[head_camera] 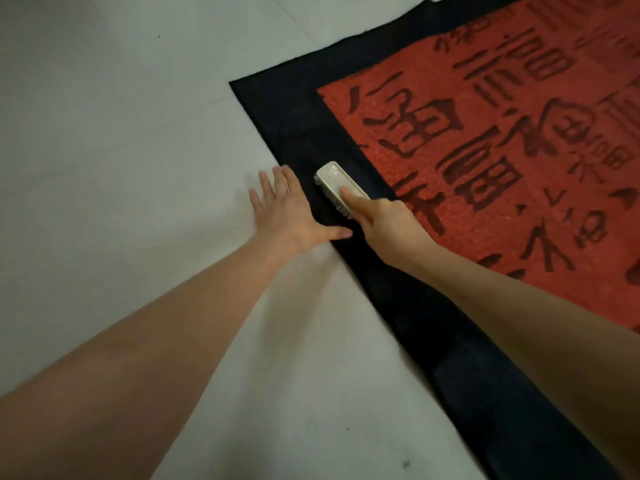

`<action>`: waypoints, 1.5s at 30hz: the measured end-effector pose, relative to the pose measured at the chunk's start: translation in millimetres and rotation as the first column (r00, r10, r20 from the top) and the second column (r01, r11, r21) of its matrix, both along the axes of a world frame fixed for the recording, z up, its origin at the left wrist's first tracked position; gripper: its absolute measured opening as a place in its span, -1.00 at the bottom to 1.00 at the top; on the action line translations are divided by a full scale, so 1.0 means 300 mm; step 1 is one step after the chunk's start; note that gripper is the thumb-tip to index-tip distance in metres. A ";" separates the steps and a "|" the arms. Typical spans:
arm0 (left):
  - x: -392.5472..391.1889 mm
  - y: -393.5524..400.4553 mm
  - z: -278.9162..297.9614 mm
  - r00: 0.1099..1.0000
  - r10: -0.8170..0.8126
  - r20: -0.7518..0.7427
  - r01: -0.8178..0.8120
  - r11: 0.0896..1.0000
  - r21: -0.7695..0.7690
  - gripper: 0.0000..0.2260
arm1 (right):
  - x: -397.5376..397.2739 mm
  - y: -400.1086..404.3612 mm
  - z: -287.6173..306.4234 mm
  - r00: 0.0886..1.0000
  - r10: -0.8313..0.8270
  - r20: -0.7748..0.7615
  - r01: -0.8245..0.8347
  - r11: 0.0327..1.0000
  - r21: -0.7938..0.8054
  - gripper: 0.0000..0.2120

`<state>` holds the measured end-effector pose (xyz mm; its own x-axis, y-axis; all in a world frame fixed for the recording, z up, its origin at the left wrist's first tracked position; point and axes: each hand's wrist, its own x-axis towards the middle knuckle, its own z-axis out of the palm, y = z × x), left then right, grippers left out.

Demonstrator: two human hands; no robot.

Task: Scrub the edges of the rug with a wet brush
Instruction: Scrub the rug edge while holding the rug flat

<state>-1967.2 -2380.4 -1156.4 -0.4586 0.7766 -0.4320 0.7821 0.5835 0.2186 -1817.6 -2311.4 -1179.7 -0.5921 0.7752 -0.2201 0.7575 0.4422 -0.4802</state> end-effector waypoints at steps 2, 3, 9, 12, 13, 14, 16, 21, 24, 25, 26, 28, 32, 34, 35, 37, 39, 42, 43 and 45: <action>-0.073 0.067 0.010 1.000 -0.028 -0.013 0.027 0.999 -0.026 0.42 | -0.017 -0.031 0.011 0.999 0.008 -0.031 -0.009 1.000 -0.013 -0.55; -0.090 0.093 0.007 0.998 -0.063 -0.011 0.062 0.995 -0.073 0.45 | -0.019 -0.041 0.017 0.999 0.006 -0.045 -0.007 1.000 -0.022 -0.56; -0.102 0.123 -0.032 0.994 -0.109 -0.007 0.105 0.972 -0.208 0.51 | -0.085 0.029 0.051 0.981 0.149 0.121 -0.162 0.981 0.111 -0.40; -0.104 0.130 -0.037 0.991 -0.132 -0.034 0.121 0.965 -0.234 0.51 | -0.103 0.134 0.044 0.983 0.026 0.184 -0.063 0.978 0.197 -0.37; -0.105 0.132 -0.041 0.990 -0.139 -0.037 0.127 0.963 -0.238 0.50 | -0.108 0.177 0.041 0.985 -0.093 0.144 0.066 0.981 0.184 -0.41; -0.104 0.130 -0.043 0.990 -0.138 -0.042 0.124 0.964 -0.237 0.50 | -0.128 0.183 0.037 0.979 -0.174 0.104 0.157 0.976 0.154 -0.44; -0.106 0.125 -0.046 0.990 -0.132 -0.045 0.118 0.965 -0.236 0.47 | -0.189 0.110 0.017 0.990 -0.127 0.062 0.120 0.987 0.107 -0.48; -0.106 0.125 -0.056 0.994 -0.110 -0.028 0.101 0.971 -0.217 0.49 | -0.180 0.182 0.018 0.990 0.053 0.131 -0.073 0.985 0.157 -0.45; -0.100 0.135 -0.052 0.993 -0.114 -0.022 0.106 0.966 -0.234 0.51 | -0.188 0.291 0.047 0.969 -0.226 0.100 0.209 0.966 0.151 -0.50; -0.100 0.136 -0.054 0.993 -0.118 -0.019 0.110 0.965 -0.236 0.51 | -0.220 0.243 0.039 0.978 -0.196 0.075 0.182 0.970 0.163 -0.52; -0.100 0.136 -0.057 0.992 -0.121 -0.019 0.113 0.967 -0.230 0.52 | -0.249 0.180 0.031 0.993 -0.108 0.055 0.098 0.984 0.151 -0.52; -0.106 0.133 -0.068 0.993 -0.117 -0.029 0.108 0.970 -0.217 0.52 | -0.259 0.097 0.015 0.992 0.118 0.044 -0.123 0.986 0.114 -0.50; -0.111 0.134 -0.062 0.991 -0.132 -0.023 0.124 0.967 -0.221 0.51 | -0.241 0.290 0.034 0.990 -0.119 0.077 0.107 0.984 0.139 -0.51; -0.108 0.131 -0.060 0.990 -0.140 -0.021 0.133 0.970 -0.206 0.50 | -0.296 0.272 0.036 0.979 -0.194 0.056 0.183 0.970 0.158 -0.55; -0.108 0.127 -0.063 0.990 -0.142 -0.022 0.135 0.971 -0.196 0.49 | -0.342 0.221 0.037 0.993 -0.115 0.035 0.108 0.983 0.152 -0.57; -0.105 0.122 -0.063 0.988 -0.151 -0.040 0.140 0.972 -0.191 0.49 | -0.394 0.157 0.031 0.994 0.107 -0.006 -0.106 0.988 0.111 -0.58; -0.103 0.125 -0.056 0.987 -0.149 -0.052 0.136 0.970 -0.199 0.49 | -0.401 0.228 0.043 0.984 0.165 0.061 -0.173 0.973 0.151 -0.54; -0.104 0.133 -0.046 0.986 -0.159 -0.045 0.144 0.962 -0.233 0.49 | -0.383 0.368 0.079 0.985 -0.132 0.112 0.115 0.983 0.145 -0.51; -0.104 0.133 -0.046 0.986 -0.162 -0.046 0.146 0.960 -0.239 0.48 | -0.388 0.360 0.076 0.979 -0.180 0.100 0.163 0.974 0.160 -0.52; -0.103 0.131 -0.046 0.986 -0.162 -0.040 0.148 0.960 -0.238 0.48 | -0.430 0.286 0.052 0.995 -0.055 0.078 0.041 0.985 0.169 -0.54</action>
<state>-1998.1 -2341.1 -1170.4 -0.3705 0.7205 -0.5862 0.8742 0.4837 0.0420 -1946.5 -2225.6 -1164.0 -0.5386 0.8322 -0.1316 0.8137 0.4732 -0.3377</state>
